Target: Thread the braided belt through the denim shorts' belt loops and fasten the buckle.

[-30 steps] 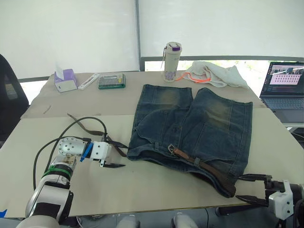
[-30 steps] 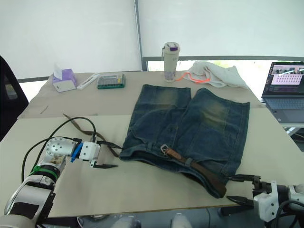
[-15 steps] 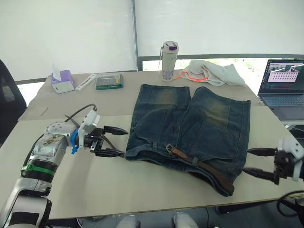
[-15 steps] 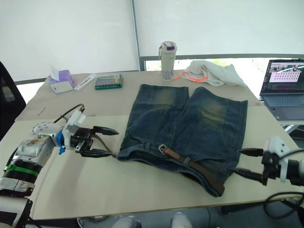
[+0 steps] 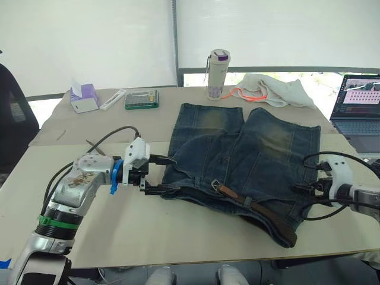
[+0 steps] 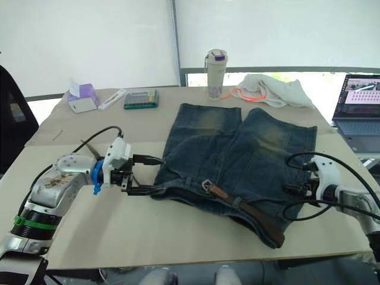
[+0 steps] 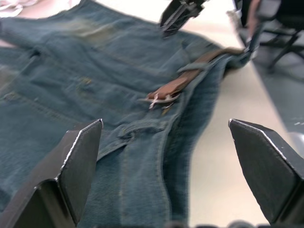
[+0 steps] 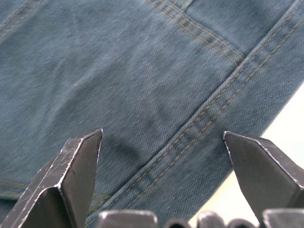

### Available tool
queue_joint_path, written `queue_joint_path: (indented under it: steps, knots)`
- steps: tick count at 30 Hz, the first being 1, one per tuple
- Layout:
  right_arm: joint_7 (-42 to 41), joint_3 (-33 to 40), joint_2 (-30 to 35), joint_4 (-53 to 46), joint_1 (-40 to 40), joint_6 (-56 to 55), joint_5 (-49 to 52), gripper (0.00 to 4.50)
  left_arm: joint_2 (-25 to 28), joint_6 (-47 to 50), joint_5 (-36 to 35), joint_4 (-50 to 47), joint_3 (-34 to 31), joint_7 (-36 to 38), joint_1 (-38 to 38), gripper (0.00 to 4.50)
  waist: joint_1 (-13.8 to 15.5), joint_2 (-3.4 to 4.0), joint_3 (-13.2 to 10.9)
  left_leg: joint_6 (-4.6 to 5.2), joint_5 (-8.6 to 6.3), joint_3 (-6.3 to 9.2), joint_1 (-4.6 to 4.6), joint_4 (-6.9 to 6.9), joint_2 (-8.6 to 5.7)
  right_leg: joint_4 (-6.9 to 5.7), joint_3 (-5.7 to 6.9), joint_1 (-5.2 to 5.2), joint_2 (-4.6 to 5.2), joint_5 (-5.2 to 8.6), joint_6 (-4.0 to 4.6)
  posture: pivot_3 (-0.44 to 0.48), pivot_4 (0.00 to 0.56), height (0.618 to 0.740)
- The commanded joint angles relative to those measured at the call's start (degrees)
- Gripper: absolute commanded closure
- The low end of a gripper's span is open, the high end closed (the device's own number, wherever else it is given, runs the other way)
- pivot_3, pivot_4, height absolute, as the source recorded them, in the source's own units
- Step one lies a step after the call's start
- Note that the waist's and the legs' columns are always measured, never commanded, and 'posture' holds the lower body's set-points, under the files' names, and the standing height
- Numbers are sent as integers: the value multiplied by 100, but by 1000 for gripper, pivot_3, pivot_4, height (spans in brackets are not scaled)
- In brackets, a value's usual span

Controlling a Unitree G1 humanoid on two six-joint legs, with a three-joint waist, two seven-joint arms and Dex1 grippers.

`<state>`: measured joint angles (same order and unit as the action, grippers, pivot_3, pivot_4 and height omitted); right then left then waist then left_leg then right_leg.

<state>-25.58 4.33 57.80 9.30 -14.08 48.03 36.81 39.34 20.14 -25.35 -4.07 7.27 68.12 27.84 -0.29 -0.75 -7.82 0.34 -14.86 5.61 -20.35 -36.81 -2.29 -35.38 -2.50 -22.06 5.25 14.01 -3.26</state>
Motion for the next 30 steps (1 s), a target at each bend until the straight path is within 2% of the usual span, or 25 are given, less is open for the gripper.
queue_joint_path:
  steps: [1, 5, 11, 14, 21, 25, 30]
  knots:
    - [214, 327, -156, -28, 166, -292, -476, 18, -54, 11, -90, -425, -157, -119, -54, 0, -3, -2, 2, 0, 0, 0, 0, 0, 0, 1, 0, 2, 0, 0, 0, 0, 150, 740]
    - [267, 643, -328, 134, 192, -468, -739, 18, -89, 46, -266, -585, -225, -36, -122, 0, -13, -2, 2, -1, 1, -2, 2, -1, 0, -3, -1, 2, 0, -1, -1, 0, 150, 740]
    - [-89, 796, -579, 27, 335, 197, -558, 18, -158, 115, -526, -587, -281, 123, -139, 0, -17, -3, 3, 0, 0, -2, 3, -1, 1, -2, 0, 4, -2, -1, -1, 0, 150, 740]
    - [-193, 691, -679, 42, 325, 215, -683, 642, -138, -6, -339, -498, -209, 153, -99, 0, -32, -8, 6, 0, 0, -2, 5, 0, 1, -2, 1, 6, -4, -1, -1, 0, 150, 740]
    - [-576, 74, -711, 336, -60, -476, -1473, 3174, -201, -117, -188, -431, -157, 220, -108, 0, -54, -39, 24, 0, 0, -2, 12, 0, 3, 2, 3, 13, -7, -1, -1, 0, 150, 740]
    - [-727, -460, -933, 1017, -729, -1182, -2140, 4477, -293, -172, -120, -355, -154, 164, -77, 0, -101, -51, 31, 0, 0, -3, 16, -1, 5, 7, 2, 18, -8, -3, 2, 0, 150, 740]
    - [-726, -877, -1583, 2600, -1989, -2020, -2856, 4477, -361, -347, 77, -164, -116, 111, -34, 0, -246, -67, 35, -1, 0, -5, 22, 0, 16, 9, 1, 20, -19, -9, 12, 0, 150, 740]
